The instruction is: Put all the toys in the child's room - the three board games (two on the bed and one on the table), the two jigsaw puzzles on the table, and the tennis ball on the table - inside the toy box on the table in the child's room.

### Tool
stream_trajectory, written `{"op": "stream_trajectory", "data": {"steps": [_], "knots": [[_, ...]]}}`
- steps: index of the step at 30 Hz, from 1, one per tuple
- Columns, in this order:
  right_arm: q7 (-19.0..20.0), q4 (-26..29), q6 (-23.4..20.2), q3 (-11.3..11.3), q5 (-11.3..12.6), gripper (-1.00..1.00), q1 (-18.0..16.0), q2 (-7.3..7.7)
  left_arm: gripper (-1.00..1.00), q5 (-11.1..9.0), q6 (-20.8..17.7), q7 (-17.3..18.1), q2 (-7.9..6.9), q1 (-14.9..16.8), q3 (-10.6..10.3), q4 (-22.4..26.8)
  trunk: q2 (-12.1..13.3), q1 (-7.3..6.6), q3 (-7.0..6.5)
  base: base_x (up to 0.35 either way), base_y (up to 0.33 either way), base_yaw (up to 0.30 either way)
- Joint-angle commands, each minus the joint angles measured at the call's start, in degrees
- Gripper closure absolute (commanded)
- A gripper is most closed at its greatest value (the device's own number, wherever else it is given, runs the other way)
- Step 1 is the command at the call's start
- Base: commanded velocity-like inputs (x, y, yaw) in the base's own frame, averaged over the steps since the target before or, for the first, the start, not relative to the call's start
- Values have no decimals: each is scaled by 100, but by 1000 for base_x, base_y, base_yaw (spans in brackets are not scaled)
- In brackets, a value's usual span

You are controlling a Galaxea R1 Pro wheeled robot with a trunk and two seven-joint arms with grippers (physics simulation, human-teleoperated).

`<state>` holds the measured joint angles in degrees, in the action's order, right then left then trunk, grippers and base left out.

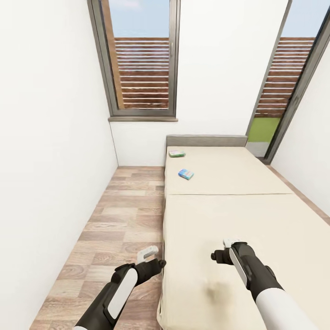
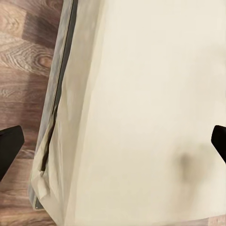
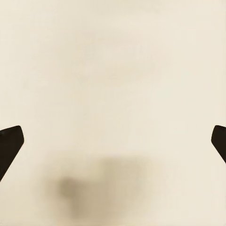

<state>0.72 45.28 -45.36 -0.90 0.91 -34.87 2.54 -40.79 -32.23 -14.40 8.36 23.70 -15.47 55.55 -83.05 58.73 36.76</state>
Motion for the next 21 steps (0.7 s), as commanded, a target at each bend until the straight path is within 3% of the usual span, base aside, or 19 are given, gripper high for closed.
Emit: {"op": "stream_trajectory", "data": {"steps": [1, 11, 21], "knots": [[7, 7, -26, -7, 8, -100, -2, 0, -100, -61, -12, -54, -1, 3, -8, 8, -3, 0, 5, 0, 1, 17], [7, 7, -26, -7, 7, -100, -2, 1, -100, -61, -12, -54, -1, 3, -8, 8, -3, 0, 5, 42, 11, 8], [7, 7, -26, -7, 7, -100, -2, 1, -100, -59, -12, -54, -1, 3, -8, 8, -3, 0, 5, 183, 108, 2]]}}
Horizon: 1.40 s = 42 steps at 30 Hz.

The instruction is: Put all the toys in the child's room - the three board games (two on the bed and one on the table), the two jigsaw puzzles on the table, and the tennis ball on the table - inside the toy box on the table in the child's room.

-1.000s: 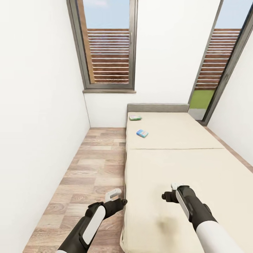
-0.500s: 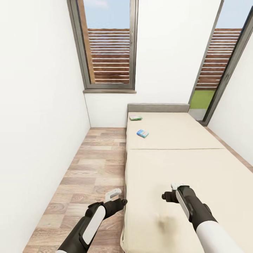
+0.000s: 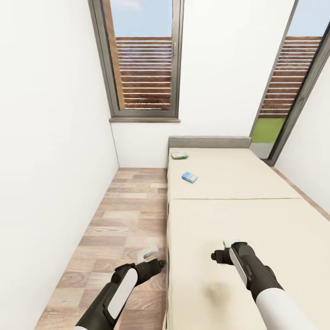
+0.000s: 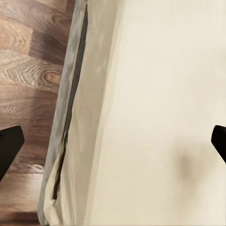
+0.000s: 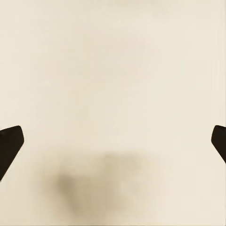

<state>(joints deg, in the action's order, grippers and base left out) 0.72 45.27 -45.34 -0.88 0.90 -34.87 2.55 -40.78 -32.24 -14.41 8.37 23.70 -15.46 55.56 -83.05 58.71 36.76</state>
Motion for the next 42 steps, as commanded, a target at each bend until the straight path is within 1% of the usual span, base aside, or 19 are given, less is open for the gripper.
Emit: {"op": "stream_trajectory", "data": {"steps": [1, 6, 14, 36, 42], "knots": [[7, 8, -27, -8, 8, -100, -2, -1, -100, -60, -11, -53, -2, 3, -9, 8, -3, 2, 5, 224, 142, 1], [7, 8, -27, -8, 8, -100, -2, -1, -100, -58, -11, -53, -2, 3, -9, 8, -3, 2, 5, 184, 117, 1], [7, 8, -27, -8, 7, -100, -2, -1, -100, -58, -11, -53, -2, 3, -9, 8, -3, 2, 5, 83, 53, 0], [7, 8, -27, -8, 7, -100, -2, -1, -100, -60, -11, -54, -2, 3, -10, 8, -3, 2, 5, 15, 10, 0], [7, 8, -27, -8, 7, -100, -2, -2, -100, -61, -11, -54, -2, 3, -10, 8, -3, 2, 5, 2, 95, 0]]}}
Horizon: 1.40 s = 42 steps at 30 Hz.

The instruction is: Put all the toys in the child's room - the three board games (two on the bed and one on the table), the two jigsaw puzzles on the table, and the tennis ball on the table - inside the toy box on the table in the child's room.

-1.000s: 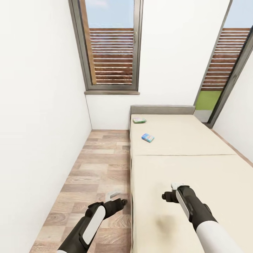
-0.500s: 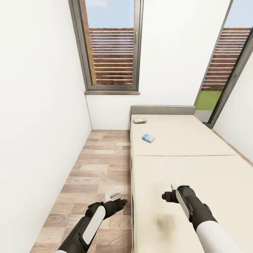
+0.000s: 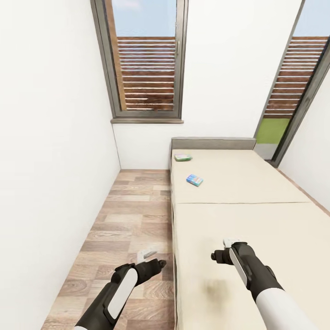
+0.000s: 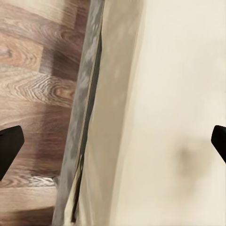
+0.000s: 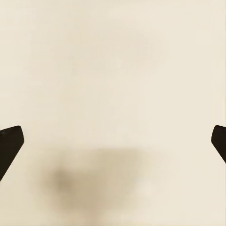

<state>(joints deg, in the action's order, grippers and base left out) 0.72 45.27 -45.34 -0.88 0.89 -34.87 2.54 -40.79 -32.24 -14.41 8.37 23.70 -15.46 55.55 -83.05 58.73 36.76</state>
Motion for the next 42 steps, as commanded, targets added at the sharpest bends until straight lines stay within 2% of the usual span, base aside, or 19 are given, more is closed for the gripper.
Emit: {"op": "stream_trajectory", "data": {"steps": [1, 16, 42], "knots": [[7, 8, -27, -8, 8, -100, -2, -1, -100, -60, -11, -53, -2, 3, -9, 8, -3, 0, 5, 1, 156, 0], [7, 8, -27, -8, 8, -100, -2, 1, -100, -61, -11, -53, -2, 3, -10, 8, -3, 0, 5, 0, 190, 0], [7, 8, -27, -7, 8, -100, 0, 1, -100, -58, -11, -54, -2, 3, -11, 8, -3, 0, 5, 0, 26, 0]]}}
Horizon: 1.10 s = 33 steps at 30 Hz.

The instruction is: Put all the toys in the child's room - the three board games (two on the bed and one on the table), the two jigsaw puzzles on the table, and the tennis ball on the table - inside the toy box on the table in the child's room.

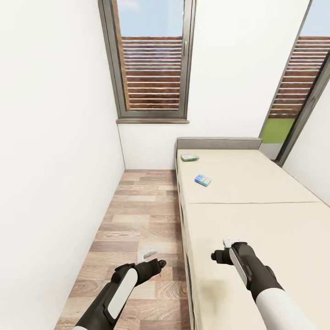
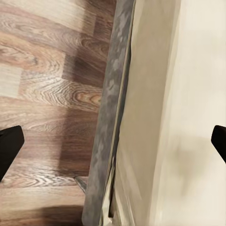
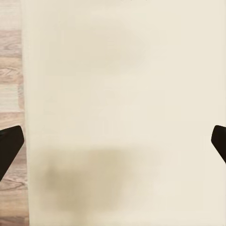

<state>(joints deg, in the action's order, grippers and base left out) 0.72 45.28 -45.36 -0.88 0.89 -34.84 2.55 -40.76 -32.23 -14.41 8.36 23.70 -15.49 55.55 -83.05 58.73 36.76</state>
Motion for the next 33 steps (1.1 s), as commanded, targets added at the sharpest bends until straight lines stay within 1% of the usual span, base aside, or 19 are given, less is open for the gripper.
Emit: {"op": "stream_trajectory", "data": {"steps": [1, 17, 33], "knots": [[7, 7, -26, -7, 8, -100, -1, 0, -100, -61, -10, -54, -1, 3, -10, 8, -3, 0, 5, 6, 2, 0], [7, 7, -26, -2, 8, -100, 0, -7, -100, -55, -4, -58, -1, 3, -12, 8, -3, 0, 5, 52, 60, 0], [7, 7, -22, 0, 8, -100, 3, -9, -100, -56, -3, -62, -1, 3, -8, 8, -3, 0, 5, 11, 13, 0]]}}
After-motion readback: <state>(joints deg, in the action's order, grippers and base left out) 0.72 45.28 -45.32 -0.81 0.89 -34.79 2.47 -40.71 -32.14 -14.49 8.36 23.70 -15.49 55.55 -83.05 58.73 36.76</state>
